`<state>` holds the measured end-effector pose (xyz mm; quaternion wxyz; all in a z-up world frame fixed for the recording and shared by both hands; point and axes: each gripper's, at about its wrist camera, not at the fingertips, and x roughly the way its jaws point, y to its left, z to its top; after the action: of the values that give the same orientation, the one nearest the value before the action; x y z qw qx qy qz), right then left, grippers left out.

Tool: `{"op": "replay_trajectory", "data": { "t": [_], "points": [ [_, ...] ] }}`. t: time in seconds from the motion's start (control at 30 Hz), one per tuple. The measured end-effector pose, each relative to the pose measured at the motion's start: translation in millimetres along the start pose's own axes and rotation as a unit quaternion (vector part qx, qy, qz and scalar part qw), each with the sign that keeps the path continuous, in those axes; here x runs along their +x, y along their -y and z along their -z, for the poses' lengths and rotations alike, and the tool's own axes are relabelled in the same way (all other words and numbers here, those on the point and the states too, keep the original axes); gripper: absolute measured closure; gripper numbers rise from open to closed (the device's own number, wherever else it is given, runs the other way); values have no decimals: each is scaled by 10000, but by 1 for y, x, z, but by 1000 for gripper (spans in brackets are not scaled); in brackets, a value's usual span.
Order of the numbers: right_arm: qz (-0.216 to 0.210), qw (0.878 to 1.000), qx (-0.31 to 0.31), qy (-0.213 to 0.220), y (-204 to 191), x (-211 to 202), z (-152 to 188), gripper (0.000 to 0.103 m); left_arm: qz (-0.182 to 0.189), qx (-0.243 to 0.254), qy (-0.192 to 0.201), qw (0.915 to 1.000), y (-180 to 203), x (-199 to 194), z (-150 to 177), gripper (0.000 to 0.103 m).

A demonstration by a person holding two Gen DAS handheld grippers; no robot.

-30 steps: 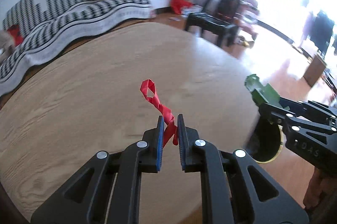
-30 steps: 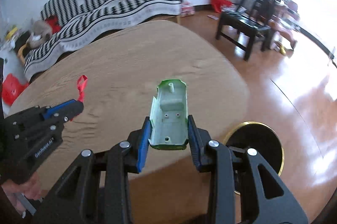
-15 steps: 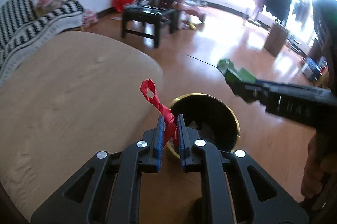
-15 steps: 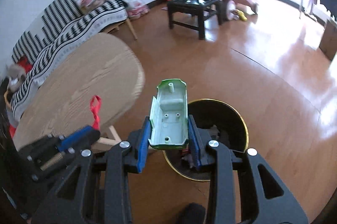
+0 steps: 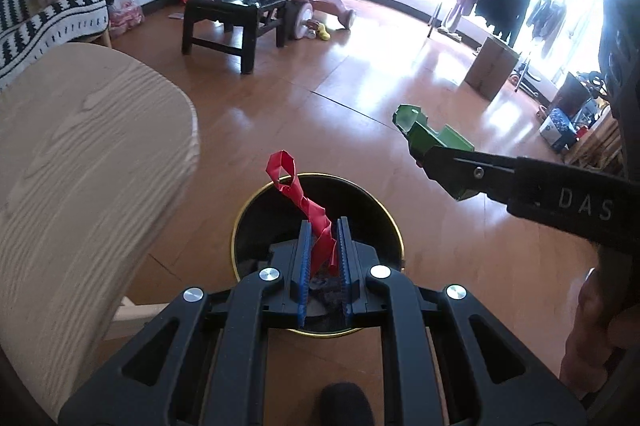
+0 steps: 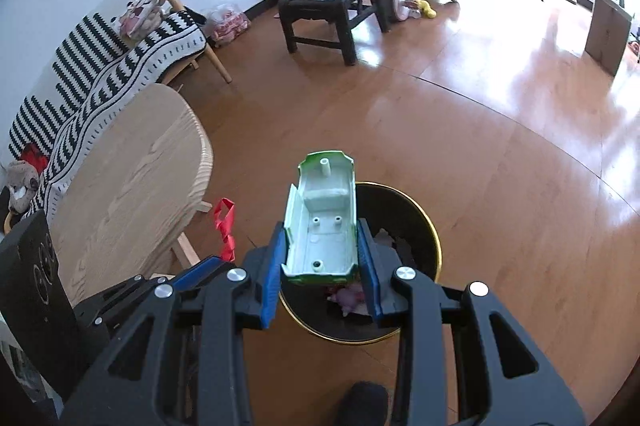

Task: Collect trash
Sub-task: 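Carry ribbon and tray over the black bin and open both tools to drop them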

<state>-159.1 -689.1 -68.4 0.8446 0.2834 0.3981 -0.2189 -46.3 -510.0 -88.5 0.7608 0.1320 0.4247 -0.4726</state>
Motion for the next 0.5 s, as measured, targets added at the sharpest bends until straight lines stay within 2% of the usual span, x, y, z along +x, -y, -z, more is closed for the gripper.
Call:
{"op": "replay_trajectory", "data": {
  "t": [0.5],
  "points": [
    [59, 9999, 130, -19, 14, 3, -4, 69, 199, -16, -151, 9997, 5, 18, -5, 91]
  ]
}}
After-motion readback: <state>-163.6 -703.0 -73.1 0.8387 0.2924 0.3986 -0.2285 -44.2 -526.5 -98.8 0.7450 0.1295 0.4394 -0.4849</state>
